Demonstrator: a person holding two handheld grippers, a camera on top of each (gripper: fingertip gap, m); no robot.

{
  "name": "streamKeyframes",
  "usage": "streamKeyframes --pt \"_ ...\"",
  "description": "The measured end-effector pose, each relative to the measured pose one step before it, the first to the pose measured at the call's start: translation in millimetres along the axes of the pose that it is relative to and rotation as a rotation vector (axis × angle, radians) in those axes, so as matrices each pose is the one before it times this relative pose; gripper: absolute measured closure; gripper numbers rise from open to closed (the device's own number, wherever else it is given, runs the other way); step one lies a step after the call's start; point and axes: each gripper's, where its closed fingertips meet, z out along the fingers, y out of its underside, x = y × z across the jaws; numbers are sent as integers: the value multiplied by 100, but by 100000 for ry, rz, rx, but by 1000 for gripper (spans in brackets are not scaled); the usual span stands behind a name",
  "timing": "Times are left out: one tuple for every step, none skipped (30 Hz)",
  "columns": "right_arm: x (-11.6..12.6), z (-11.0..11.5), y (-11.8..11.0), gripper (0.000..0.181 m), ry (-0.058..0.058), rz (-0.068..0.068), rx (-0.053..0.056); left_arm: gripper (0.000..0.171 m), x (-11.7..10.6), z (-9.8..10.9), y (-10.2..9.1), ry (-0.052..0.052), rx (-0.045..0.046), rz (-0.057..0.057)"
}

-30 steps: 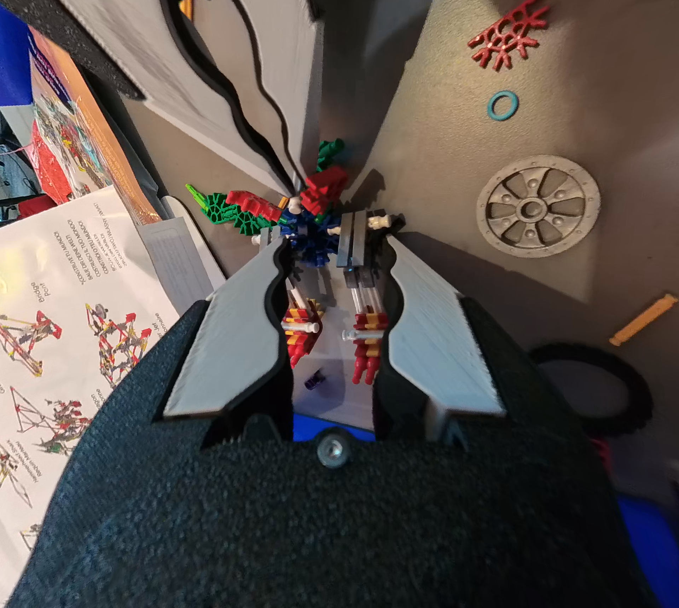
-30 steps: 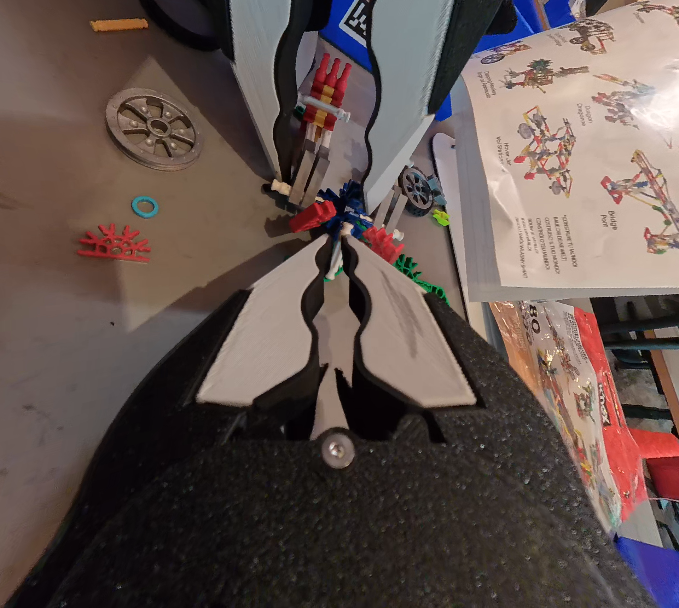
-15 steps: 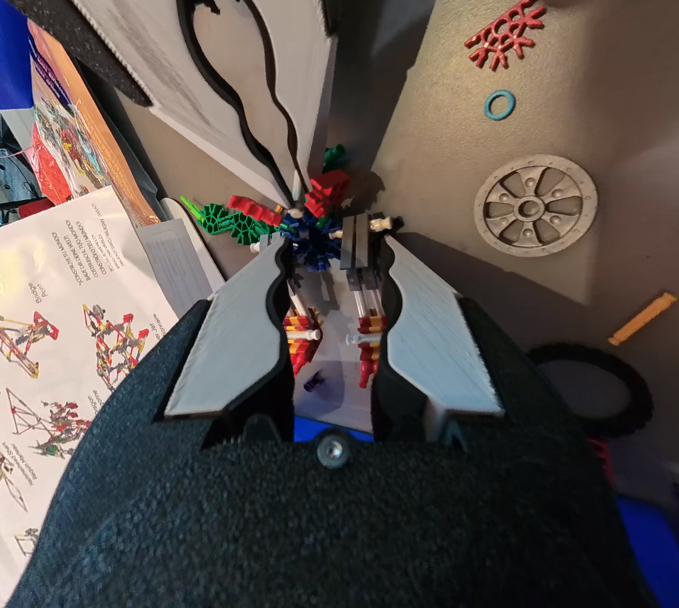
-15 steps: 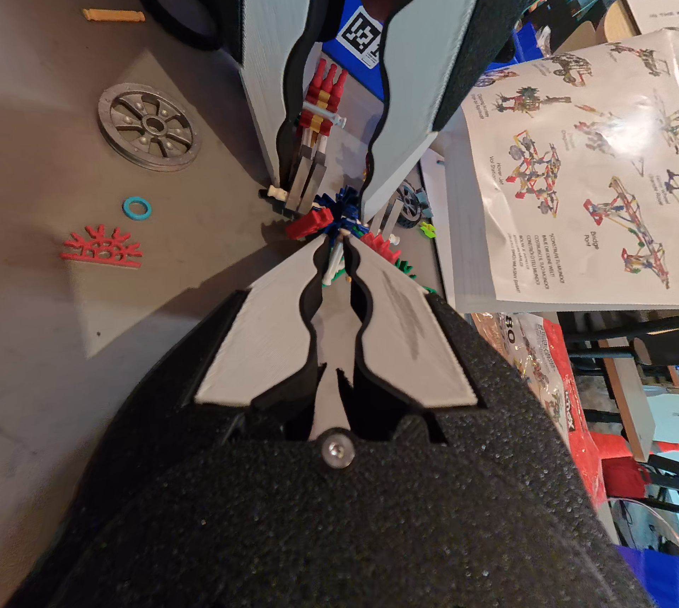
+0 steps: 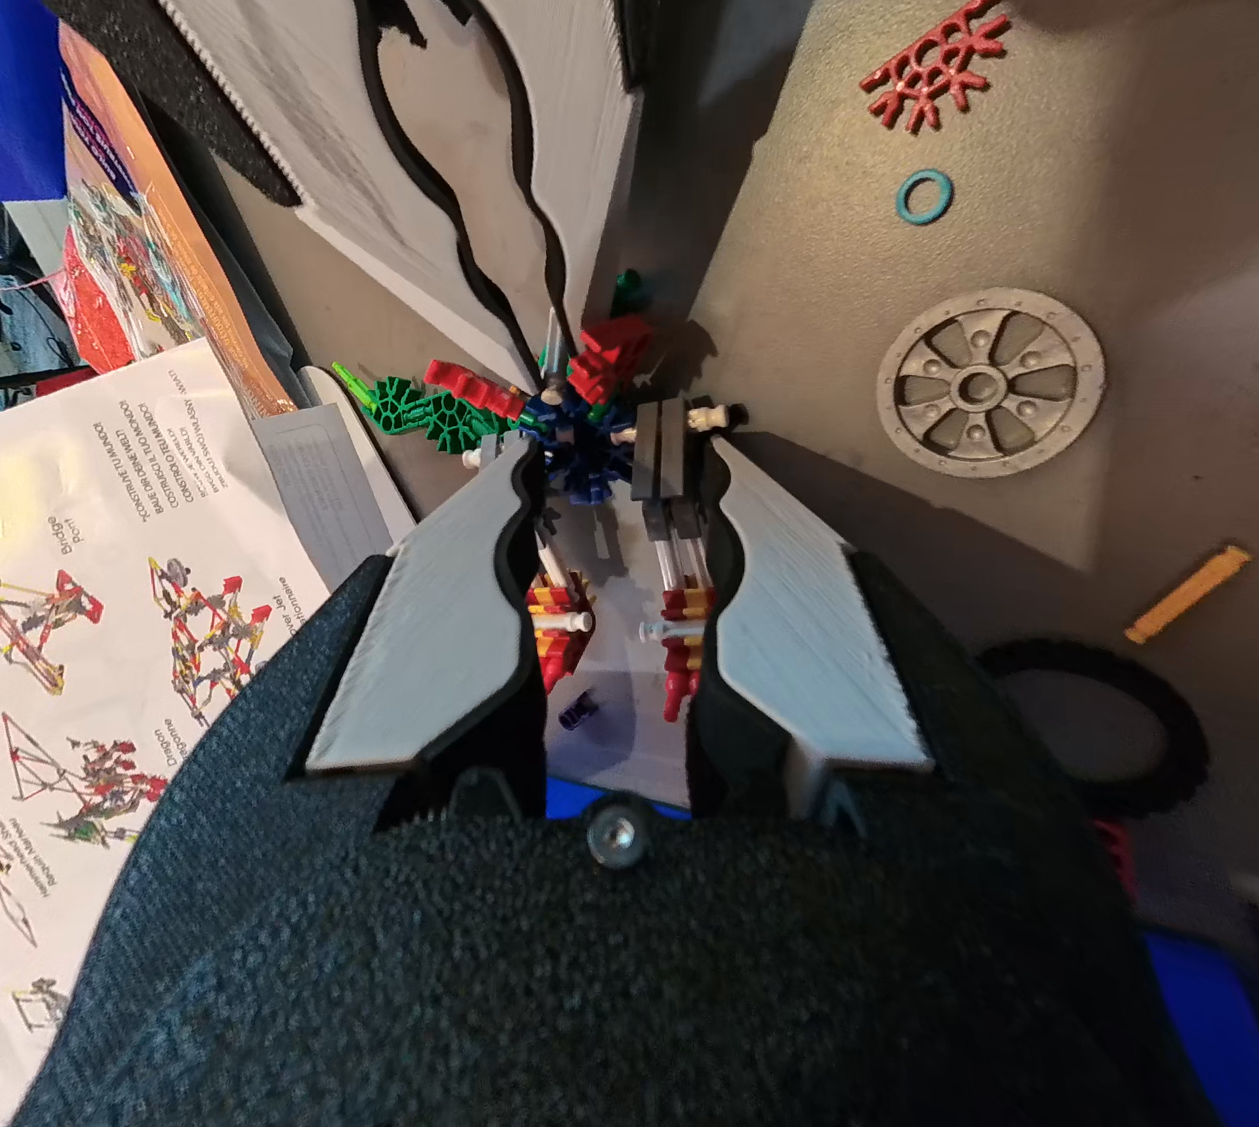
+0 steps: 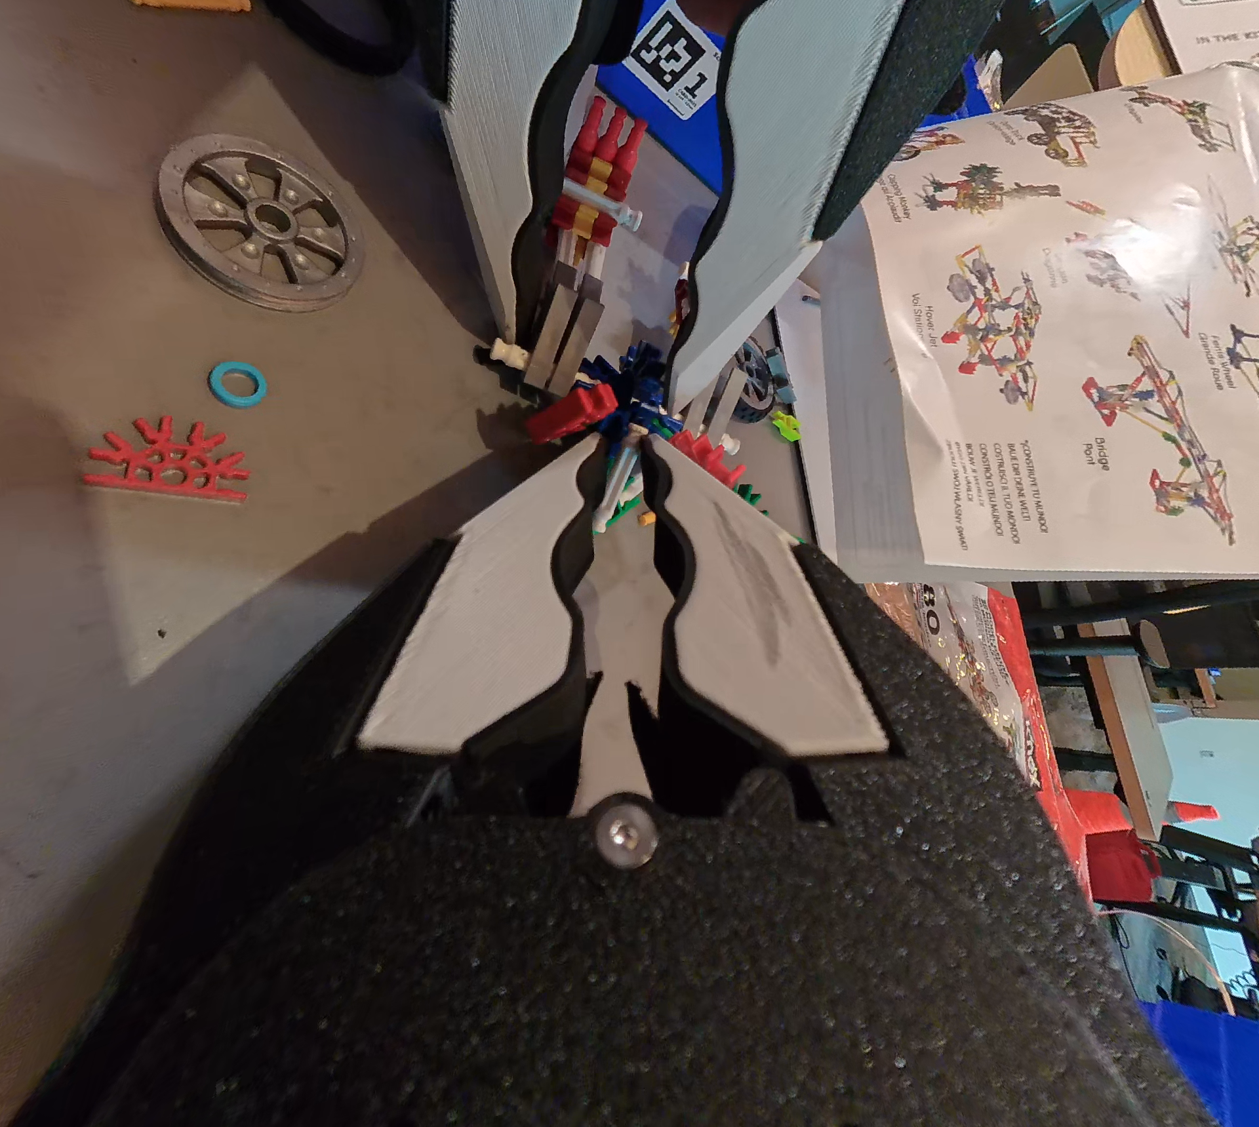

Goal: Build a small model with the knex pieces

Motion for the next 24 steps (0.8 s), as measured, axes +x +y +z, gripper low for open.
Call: streamKeyframes --pt "51 17 -5 173 224 433 177 127 -4 -3 6 19 38 -60" --pt "56 -3 -4 174 194 567 207 127 2 0 4 5 35 16" --pt "32 4 6 174 -88 349 216 127 2 -6 -1 -21 -13 42" --pt "18 -2 21 174 -71 394 106 127 -5 5 -2 16 -31 -39" --pt "1 3 2 174 -72 229 113 127 2 0 -1 16 4 1" --pt "8 2 -4 174 10 -96 32 127 -6 5 4 -5 -5 -37" --pt "7 5 1 175 33 -23 -46 127 1 -2 3 7 -24 -1" --pt "4 5 -10 175 65 -16 -11 127 4 -4 12 23 -21 23" --pt "10 -6 2 175 81 -193 19 127 -8 5 3 12 4 24" --pt "2 -13 -22 175 67 -222 60 127 6 4 -3 -12 6 86" --pt "5 -24 -32 175 1 90 128 127 -3 -5 -6 -16 -45 90" --pt "13 -7 -39 175 -136 610 318 127 5 0 4 -22 -46 72" --pt "59 -52 -112 176 32 685 713 127 -8 -3 1 12 6 -51" --pt "81 -30 -78 176 152 390 322 127 8 3 -3 -28 2 19" --pt "21 25 14 176 -133 26 -390 127 -11 -1 16 -17 -88 16" --pt "15 23 -21 176 330 -785 -449 127 -8 0 5 65 -66 -100" --pt "-9 16 -8 176 490 -1313 -682 127 10 4 10 75 18 -80" --pt "-10 15 13 176 451 -1155 -761 127 -4 4 4 46 -8 30" --pt "-7 21 25 176 240 -589 -785 127 -2 2 4 42 -76 -32" --pt "-1 18 24 176 -22 -54 -885 127 -4 -6 4 42 -77 -80" --pt "13 10 8 176 -55 68 -851 127 -6 3 4 17 -69 -26" --pt "7 37 5 176 54 15 -832 127 8 0 14 69 -74 -89" --pt "5 22 13 176 54 -186 -820 127 3 -2 -1 76 26 -84" --pt "2 -3 -12 176 94 -498 -749 127 -1 6 -3 77 59 -135"
